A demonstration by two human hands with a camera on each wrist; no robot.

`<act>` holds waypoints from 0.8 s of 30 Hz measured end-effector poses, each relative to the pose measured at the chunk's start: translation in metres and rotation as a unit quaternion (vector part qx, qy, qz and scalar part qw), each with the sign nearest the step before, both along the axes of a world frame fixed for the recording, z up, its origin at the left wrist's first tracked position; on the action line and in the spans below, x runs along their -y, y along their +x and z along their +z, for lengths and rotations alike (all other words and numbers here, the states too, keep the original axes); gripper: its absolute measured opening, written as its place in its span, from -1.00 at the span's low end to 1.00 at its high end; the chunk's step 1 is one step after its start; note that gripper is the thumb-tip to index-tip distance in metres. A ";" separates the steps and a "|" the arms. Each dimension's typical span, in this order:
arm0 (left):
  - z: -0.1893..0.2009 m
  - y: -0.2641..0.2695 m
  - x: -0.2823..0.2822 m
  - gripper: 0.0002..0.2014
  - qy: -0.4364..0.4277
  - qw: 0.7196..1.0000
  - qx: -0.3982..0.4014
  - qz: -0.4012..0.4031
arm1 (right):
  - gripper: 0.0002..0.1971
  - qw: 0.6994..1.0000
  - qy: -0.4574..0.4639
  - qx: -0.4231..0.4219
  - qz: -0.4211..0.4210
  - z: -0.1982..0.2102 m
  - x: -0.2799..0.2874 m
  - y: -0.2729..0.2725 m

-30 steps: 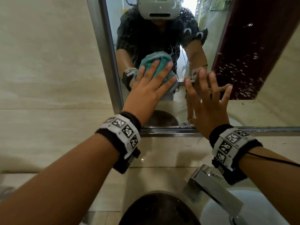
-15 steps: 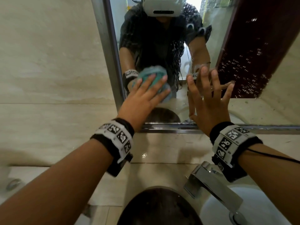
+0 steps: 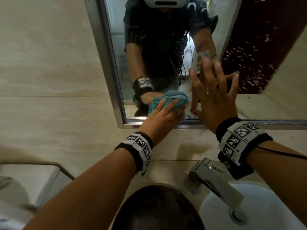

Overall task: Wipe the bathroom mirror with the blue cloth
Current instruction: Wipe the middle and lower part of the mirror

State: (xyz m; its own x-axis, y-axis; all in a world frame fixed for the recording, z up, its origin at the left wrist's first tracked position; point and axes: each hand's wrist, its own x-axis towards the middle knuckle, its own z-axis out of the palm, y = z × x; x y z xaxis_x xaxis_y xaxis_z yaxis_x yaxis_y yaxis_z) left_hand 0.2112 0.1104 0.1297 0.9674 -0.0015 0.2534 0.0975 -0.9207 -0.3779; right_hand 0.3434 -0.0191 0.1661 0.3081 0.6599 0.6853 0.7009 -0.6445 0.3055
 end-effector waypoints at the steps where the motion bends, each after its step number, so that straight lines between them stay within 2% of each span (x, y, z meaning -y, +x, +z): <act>1: -0.003 0.001 -0.002 -0.36 0.008 1.000 -0.012 0.001 | 0.02 1.000 0.002 0.004 -0.003 0.000 -0.001 0.000; 3: -0.006 -0.002 -0.008 -0.33 0.013 1.000 -0.021 -0.010 | 0.07 1.000 0.000 0.006 -0.011 -0.001 -0.001 -0.001; 8: -0.015 -0.048 -0.050 -0.19 0.078 0.996 0.046 -0.008 | 0.13 1.000 0.004 0.001 -0.010 -0.002 -0.002 -0.004; 12: -0.012 -0.072 -0.068 -0.17 0.072 0.994 0.080 0.005 | 0.14 1.000 0.004 -0.008 -0.007 -0.003 -0.003 -0.004; 14: -0.007 -0.061 -0.058 -0.19 0.068 0.994 0.086 0.018 | 0.16 1.000 0.000 -0.009 -0.008 -0.003 -0.003 -0.005; 17: 0.021 -0.018 -0.019 -0.40 0.054 0.992 0.111 -0.010 | 0.08 1.000 0.009 0.005 0.007 0.003 0.004 -0.002; 19: 0.055 0.014 0.003 -0.41 0.024 0.986 0.161 -0.038 | -0.03 0.999 0.029 0.023 0.017 0.012 0.014 0.004; 21: 0.084 0.036 0.012 -0.34 -0.010 0.981 0.191 -0.035 | -0.03 0.999 0.050 0.004 -0.005 0.022 0.021 0.011; 22: 0.088 0.039 0.012 -0.32 -0.014 0.978 0.206 -0.031 | 0.04 0.998 0.049 -0.021 -0.015 0.025 0.023 0.013; 24: 0.067 0.035 0.010 -0.31 0.002 0.977 0.210 -0.021 | 0.13 0.997 0.043 -0.057 -0.015 0.026 0.023 0.014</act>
State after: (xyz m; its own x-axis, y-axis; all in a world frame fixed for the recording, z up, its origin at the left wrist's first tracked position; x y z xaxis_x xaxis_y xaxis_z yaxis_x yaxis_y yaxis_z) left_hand 0.2467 0.1007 0.1964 0.7765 -0.0407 0.6288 0.2070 -0.9261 -0.3155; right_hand 0.3571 -0.0421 0.1918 0.4058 0.5898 0.6982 0.7075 -0.6863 0.1685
